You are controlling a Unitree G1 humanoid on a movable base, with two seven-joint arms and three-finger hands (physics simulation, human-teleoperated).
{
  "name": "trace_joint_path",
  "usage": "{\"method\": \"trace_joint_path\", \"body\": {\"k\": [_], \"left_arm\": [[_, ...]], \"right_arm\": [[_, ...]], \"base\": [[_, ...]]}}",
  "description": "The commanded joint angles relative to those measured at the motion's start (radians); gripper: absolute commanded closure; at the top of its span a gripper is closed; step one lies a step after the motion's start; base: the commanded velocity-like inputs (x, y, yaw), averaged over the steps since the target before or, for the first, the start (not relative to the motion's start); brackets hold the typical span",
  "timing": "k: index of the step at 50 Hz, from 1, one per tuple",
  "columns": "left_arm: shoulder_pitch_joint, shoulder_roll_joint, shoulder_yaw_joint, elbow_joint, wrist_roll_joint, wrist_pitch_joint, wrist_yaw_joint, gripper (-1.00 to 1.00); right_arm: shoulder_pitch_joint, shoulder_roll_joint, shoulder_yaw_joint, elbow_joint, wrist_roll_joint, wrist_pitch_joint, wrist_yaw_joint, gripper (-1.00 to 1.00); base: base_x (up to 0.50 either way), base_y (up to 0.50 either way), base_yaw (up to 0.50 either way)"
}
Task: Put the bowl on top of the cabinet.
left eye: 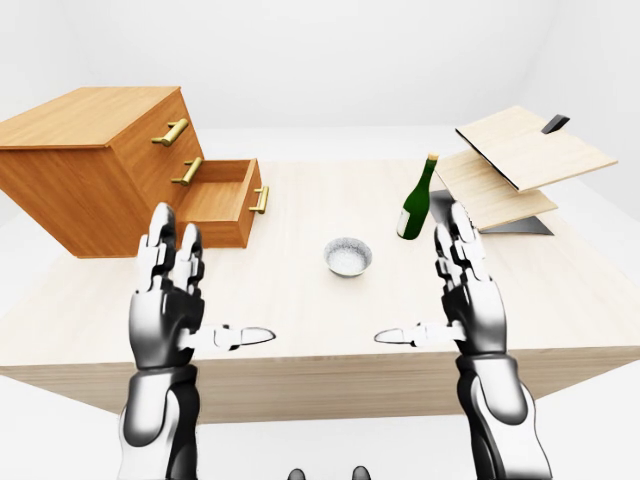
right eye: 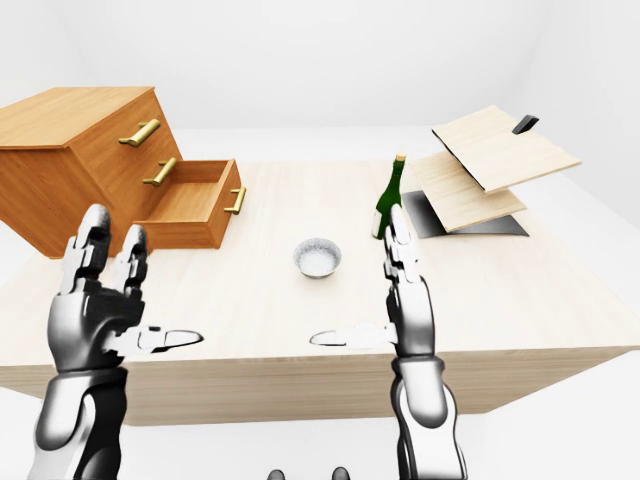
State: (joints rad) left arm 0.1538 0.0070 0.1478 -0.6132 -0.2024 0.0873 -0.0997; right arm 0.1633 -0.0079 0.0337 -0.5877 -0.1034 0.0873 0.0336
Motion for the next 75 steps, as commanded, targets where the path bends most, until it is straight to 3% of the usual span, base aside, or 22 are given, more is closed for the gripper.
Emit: {"method": "trace_joint_path", "body": {"k": [1, 12, 19, 25, 32, 39, 53, 75], "left_arm": [[0.034, -0.013, 0.099, -0.235, -0.092, 0.000, -0.023, -1.00], [0.026, -0.027, 0.206, -0.309, -0.189, 0.000, -0.029, -1.00], [-0.006, 0.015, 0.403, -0.420, -0.445, 0.000, 0.063, -1.00], [0.015, 0.088, 0.472, -0.434, -0.609, 0.000, 0.142, -1.00], [0.086, 0.213, 0.486, -0.434, -0.762, 0.000, 0.244, -1.00], [0.121, 0.273, 0.486, -0.434, -0.821, 0.000, 0.280, -1.00], [0.120, 0.286, 0.503, -0.434, -0.849, 0.000, 0.293, -1.00], [0.119, 0.273, 0.489, -0.434, -0.814, 0.000, 0.277, -1.00]], "right_arm": [[0.055, -0.001, 0.027, -0.180, -0.043, 0.000, 0.009, -0.98], [0.086, -0.010, 0.070, -0.266, -0.074, 0.000, 0.000, -0.99], [0.086, -0.010, 0.075, -0.277, -0.076, 0.000, -0.006, -0.98], [0.083, -0.012, 0.087, -0.282, -0.082, 0.000, -0.012, -0.99], [0.082, -0.019, 0.086, -0.273, -0.089, 0.000, -0.007, -0.99], [0.072, -0.035, 0.115, -0.250, -0.179, 0.000, 0.020, -0.98], [0.067, -0.021, 0.113, -0.240, -0.170, 0.000, 0.026, -0.98], [0.061, -0.021, 0.129, -0.233, -0.179, 0.000, 0.018, -0.98]], "base": [[0.00, 0.00, 0.00], [0.00, 0.00, 0.00], [0.00, 0.00, 0.00], [0.00, 0.00, 0.00], [0.00, 0.00, 0.00], [0.00, 0.19, 0.00], [0.00, 0.50, 0.00], [0.00, 0.50, 0.00]]}}
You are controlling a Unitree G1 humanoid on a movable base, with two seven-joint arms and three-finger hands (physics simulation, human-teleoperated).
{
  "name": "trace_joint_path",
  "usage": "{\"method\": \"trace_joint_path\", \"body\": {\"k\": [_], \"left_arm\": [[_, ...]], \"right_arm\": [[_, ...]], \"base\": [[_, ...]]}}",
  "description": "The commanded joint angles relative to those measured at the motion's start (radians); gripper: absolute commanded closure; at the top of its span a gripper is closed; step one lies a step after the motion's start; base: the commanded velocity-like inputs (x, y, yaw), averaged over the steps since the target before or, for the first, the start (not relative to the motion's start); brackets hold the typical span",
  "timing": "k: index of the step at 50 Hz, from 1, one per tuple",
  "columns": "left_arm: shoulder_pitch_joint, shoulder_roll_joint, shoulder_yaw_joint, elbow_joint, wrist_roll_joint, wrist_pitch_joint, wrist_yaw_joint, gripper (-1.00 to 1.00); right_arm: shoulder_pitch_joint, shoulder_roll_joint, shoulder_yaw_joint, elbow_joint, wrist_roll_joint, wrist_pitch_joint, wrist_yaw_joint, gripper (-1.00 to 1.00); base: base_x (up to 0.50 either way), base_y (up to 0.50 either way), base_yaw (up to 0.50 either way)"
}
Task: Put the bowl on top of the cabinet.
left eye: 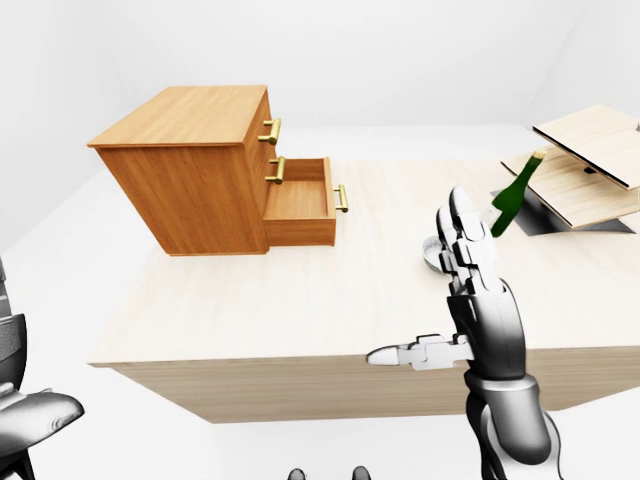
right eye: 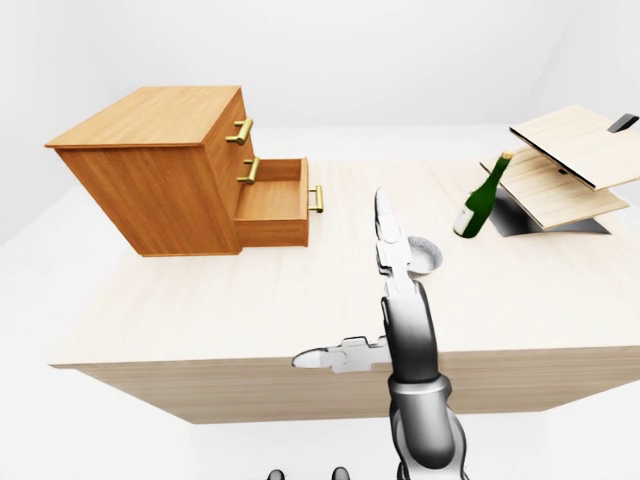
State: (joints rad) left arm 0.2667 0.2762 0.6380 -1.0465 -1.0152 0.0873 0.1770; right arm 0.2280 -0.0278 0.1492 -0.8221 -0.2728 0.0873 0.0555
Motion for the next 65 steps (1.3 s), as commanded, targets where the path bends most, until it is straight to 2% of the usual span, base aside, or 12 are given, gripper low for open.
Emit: {"method": "trace_joint_path", "body": {"k": [1, 7, 11, 17, 53, 59, 64, 65], "left_arm": [[0.008, 0.008, 0.000, -0.001, -0.007, 0.000, 0.002, -1.00], [0.009, 0.010, -0.003, -0.001, -0.006, 0.000, 0.006, -1.00], [0.008, 0.010, -0.002, -0.001, -0.005, 0.000, 0.006, -1.00], [0.012, 0.020, 0.004, -0.001, -0.021, 0.000, 0.015, -1.00], [0.004, 0.016, 0.027, -0.001, -0.044, 0.000, 0.013, -1.00], [0.007, 0.030, 0.038, -0.001, -0.066, 0.000, 0.025, -1.00], [0.011, 0.029, 0.028, -0.001, -0.059, 0.000, 0.021, -1.00], [0.004, 0.024, 0.026, -0.001, -0.058, 0.000, 0.024, -1.00]], "right_arm": [[-0.003, -0.001, 0.011, 0.001, -0.006, 0.000, -0.003, -0.98], [-0.004, 0.002, 0.004, 0.008, 0.003, 0.000, -0.009, -0.98], [-0.016, 0.032, -0.045, 0.022, 0.094, 0.000, -0.023, -0.98], [-0.006, 0.002, -0.010, 0.010, 0.083, 0.000, -0.021, -0.98], [-0.003, -0.002, 0.004, 0.009, 0.051, 0.000, -0.005, -0.98], [-0.002, -0.002, 0.007, 0.003, 0.048, 0.000, -0.008, -0.98], [0.001, 0.017, -0.013, -0.001, 0.095, 0.000, -0.023, -0.98], [0.071, -0.315, -0.657, -0.164, 0.209, 0.000, 0.308, -0.98]], "base": [[0.00, 0.50, 0.00], [0.00, 0.50, 0.00], [0.00, 0.25, 0.00], [0.00, 0.00, 0.00], [0.50, 0.00, 0.00], [0.50, 0.00, 0.00], [0.48, 0.00, 0.00], [0.00, 0.00, 0.00]]}}
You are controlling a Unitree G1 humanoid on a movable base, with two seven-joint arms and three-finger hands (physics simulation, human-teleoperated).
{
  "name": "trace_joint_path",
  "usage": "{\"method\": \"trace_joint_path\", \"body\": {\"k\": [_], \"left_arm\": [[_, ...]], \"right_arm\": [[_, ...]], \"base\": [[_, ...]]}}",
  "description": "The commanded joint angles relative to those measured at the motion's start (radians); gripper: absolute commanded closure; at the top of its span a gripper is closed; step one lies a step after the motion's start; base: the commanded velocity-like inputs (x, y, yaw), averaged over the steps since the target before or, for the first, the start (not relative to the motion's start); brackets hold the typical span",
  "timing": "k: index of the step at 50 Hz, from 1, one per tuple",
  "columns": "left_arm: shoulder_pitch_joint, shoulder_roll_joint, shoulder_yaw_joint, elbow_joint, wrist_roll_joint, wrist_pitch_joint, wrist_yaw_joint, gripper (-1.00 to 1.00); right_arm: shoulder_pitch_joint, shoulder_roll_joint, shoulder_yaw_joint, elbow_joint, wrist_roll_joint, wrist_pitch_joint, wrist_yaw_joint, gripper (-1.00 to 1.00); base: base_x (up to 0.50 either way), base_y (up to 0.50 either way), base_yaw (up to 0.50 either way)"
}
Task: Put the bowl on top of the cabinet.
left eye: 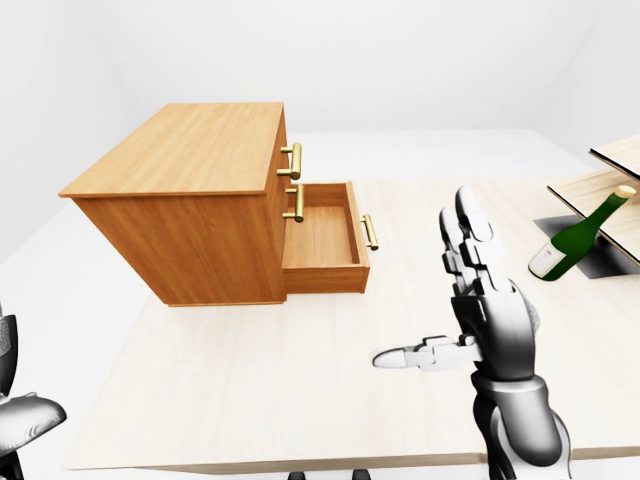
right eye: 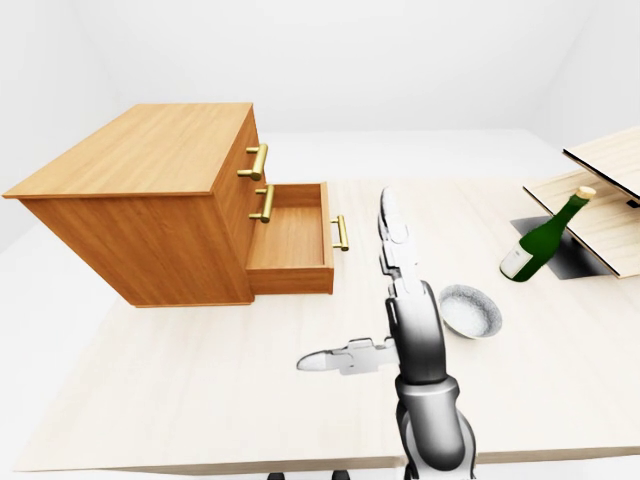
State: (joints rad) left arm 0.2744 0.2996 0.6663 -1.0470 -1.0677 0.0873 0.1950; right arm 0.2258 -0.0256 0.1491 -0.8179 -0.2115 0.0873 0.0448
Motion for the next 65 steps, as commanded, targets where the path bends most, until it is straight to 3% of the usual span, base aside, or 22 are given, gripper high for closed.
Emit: {"method": "trace_joint_path", "body": {"k": [1, 3, 4, 8, 11, 16, 23, 32, 46, 65], "left_arm": [[-0.006, -0.001, 0.000, 0.000, -0.006, 0.000, 0.005, -1.00], [-0.008, -0.002, 0.001, 0.000, -0.004, 0.000, 0.005, -1.00], [-0.008, -0.002, 0.000, 0.000, -0.005, 0.000, 0.005, -1.00], [-0.004, 0.002, 0.001, 0.000, -0.010, 0.000, 0.008, -1.00], [-0.005, 0.005, 0.004, 0.000, -0.014, 0.000, 0.011, -1.00], [-0.012, 0.001, 0.008, 0.000, -0.013, 0.000, 0.010, -1.00], [-0.014, -0.001, 0.010, 0.000, -0.011, 0.000, 0.010, -1.00], [-0.013, 0.000, 0.008, 0.000, -0.011, 0.000, 0.013, -1.00], [-0.013, 0.007, 0.017, 0.000, -0.023, 0.000, 0.019, -1.00], [-0.001, 0.015, 0.004, 0.000, -0.019, 0.000, 0.020, -1.00]], "right_arm": [[0.023, -0.361, -0.766, -0.213, 0.122, 0.000, 0.447, -0.99], [-0.044, -0.321, -0.799, -0.228, -0.030, 0.000, 0.616, -0.99], [-0.084, -0.277, -0.795, -0.229, -0.155, 0.000, 0.653, -0.99], [-0.321, -0.079, -0.833, -0.229, -0.685, 0.000, 0.653, -0.99], [-0.410, -0.068, -0.857, -0.229, -0.827, 0.000, 0.653, -0.99], [-0.463, -0.158, -0.833, -0.229, -0.953, 0.000, 0.653, -0.99], [-0.414, -0.221, -0.840, -0.229, -0.929, 0.000, 0.653, -0.99], [-0.252, -0.277, -0.835, -0.219, -0.759, 0.000, 0.653, -0.99], [-0.155, -0.217, -0.817, -0.130, -0.640, 0.000, 0.653, -0.99], [-0.103, -0.173, -0.811, 0.015, -0.647, 0.000, 0.653, -0.99]], "base": [[0.00, 0.00, 0.00], [0.00, 0.00, 0.00], [0.00, 0.00, 0.00], [0.00, 0.00, 0.00], [0.00, 0.00, 0.00], [0.00, 0.00, 0.00], [0.00, 0.00, 0.00], [0.00, 0.00, 0.00], [0.00, 0.00, 0.00], [0.00, 0.00, 0.00]]}}
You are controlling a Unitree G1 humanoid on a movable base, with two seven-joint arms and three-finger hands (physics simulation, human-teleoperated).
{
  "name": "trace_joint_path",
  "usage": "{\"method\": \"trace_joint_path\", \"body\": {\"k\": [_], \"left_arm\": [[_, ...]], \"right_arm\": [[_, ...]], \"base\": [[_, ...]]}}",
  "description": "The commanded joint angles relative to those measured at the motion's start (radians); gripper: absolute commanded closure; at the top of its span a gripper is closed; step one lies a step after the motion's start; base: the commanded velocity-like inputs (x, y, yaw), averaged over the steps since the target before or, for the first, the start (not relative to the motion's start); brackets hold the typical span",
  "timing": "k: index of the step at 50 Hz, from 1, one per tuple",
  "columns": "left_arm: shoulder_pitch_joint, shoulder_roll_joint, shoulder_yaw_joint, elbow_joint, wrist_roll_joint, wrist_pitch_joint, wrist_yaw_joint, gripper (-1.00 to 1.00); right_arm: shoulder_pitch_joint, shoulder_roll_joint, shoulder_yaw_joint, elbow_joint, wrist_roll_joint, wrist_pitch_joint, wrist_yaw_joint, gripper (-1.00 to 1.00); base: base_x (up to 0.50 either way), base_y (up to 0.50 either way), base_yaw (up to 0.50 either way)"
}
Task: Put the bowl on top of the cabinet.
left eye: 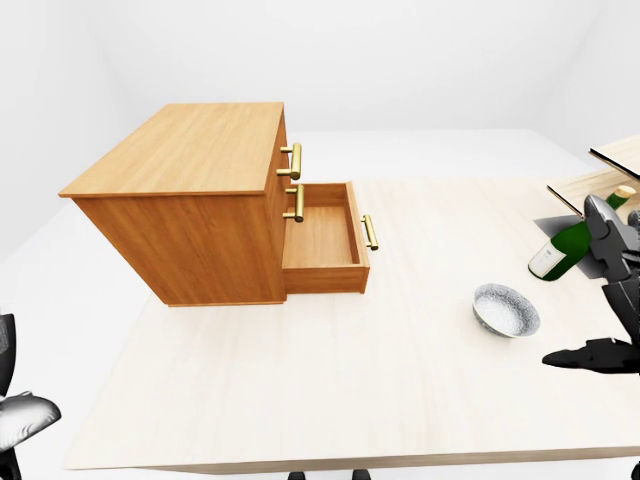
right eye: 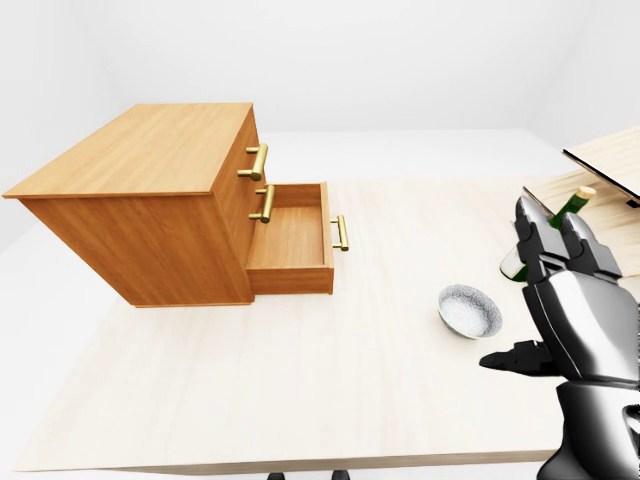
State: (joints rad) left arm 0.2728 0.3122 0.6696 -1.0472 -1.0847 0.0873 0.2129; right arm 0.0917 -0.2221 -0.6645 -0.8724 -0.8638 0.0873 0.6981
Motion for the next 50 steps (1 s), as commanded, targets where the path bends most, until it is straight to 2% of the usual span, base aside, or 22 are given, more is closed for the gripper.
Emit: {"method": "trace_joint_path", "body": {"k": [1, 11, 13, 24, 32, 41, 45, 50], "left_arm": [[-0.001, 0.002, 0.001, 0.000, -0.002, 0.000, 0.003, -1.00], [-0.001, 0.000, -0.007, 0.000, 0.005, 0.000, 0.002, -1.00], [-0.001, 0.000, -0.009, 0.000, 0.008, 0.000, 0.002, -1.00], [-0.001, 0.000, -0.010, 0.000, 0.008, 0.000, 0.002, -1.00], [-0.010, -0.023, -0.037, 0.000, 0.052, 0.000, -0.013, -1.00], [-0.011, -0.029, -0.037, 0.000, 0.059, 0.000, -0.019, -1.00], [-0.019, -0.029, -0.033, 0.000, 0.057, 0.000, -0.014, -1.00], [-0.018, -0.029, -0.034, 0.000, 0.058, 0.000, -0.016, -1.00]], "right_arm": [[0.030, 0.024, 0.002, 0.072, 0.006, 0.000, 0.000, -0.98], [0.042, 0.031, 0.014, 0.111, 0.005, 0.000, 0.000, -0.99], [0.072, 0.049, 0.045, 0.085, -0.045, 0.000, 0.000, -0.99], [0.061, 0.068, 0.032, 0.086, -0.068, 0.000, 0.000, -0.99], [-0.011, -0.021, 0.047, 0.247, -0.084, 0.000, 0.000, -0.99], [-0.089, -0.113, 0.089, 0.566, 0.043, 0.000, 0.000, -0.99], [-0.092, -0.136, 0.112, 0.595, 0.072, 0.000, 0.000, -0.99], [-0.083, -0.133, 0.129, 0.602, 0.089, 0.000, 0.000, -0.99]], "base": [[0.00, 0.00, 0.00], [0.00, 0.00, 0.00], [0.00, 0.00, 0.00], [0.00, 0.00, 0.00], [0.00, 0.00, 0.00], [0.00, 0.00, 0.00], [0.00, 0.00, 0.00], [0.00, 0.00, 0.00]]}}
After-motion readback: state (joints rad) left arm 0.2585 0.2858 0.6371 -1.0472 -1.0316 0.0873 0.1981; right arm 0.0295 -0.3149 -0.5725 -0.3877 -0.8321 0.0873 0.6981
